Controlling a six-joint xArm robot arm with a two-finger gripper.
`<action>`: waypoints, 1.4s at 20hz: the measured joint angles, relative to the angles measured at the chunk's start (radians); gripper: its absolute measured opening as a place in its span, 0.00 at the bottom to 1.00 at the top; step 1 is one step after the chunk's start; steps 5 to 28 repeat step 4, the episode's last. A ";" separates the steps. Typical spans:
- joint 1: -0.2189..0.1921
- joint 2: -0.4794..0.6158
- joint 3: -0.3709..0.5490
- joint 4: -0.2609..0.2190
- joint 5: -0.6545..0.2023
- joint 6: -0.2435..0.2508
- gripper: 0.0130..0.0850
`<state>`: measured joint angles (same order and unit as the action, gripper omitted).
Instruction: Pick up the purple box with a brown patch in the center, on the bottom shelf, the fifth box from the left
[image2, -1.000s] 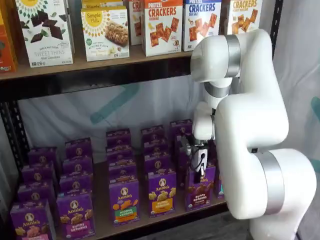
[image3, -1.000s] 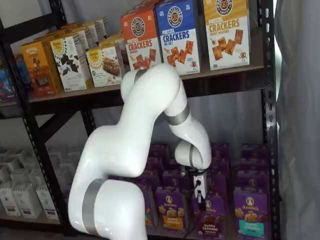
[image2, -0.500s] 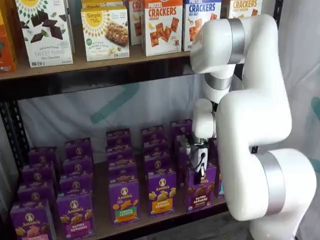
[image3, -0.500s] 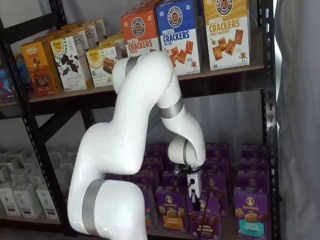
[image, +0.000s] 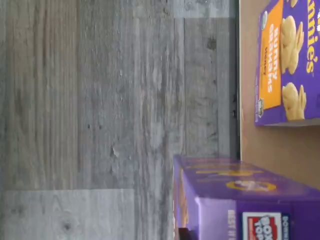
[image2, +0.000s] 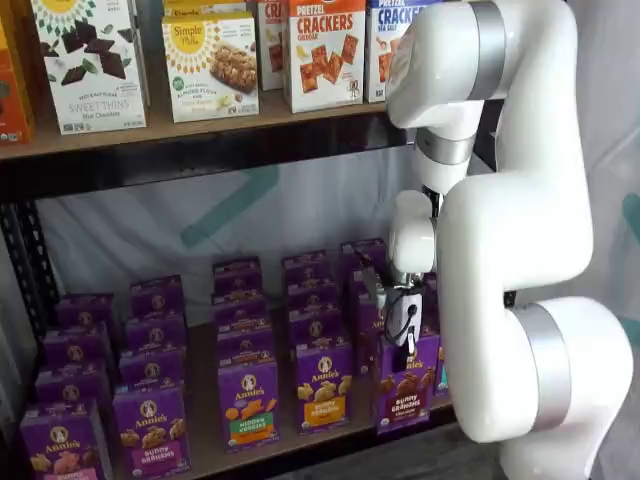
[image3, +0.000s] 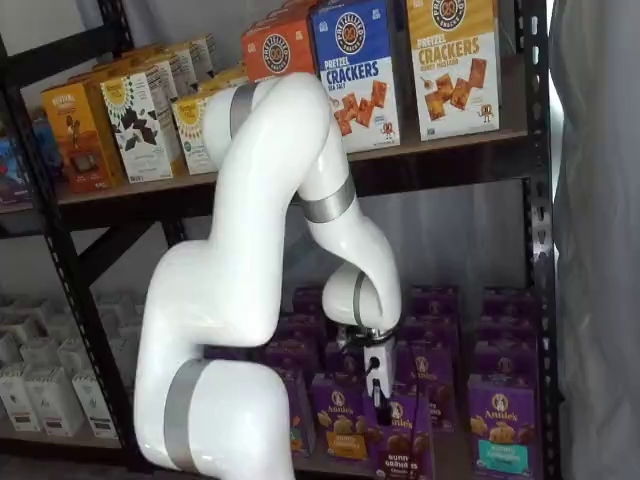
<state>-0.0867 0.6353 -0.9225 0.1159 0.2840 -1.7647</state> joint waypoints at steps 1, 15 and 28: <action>0.000 -0.010 0.013 0.001 -0.006 0.000 0.28; 0.002 -0.029 0.038 0.000 -0.018 0.001 0.28; 0.002 -0.029 0.038 0.000 -0.018 0.001 0.28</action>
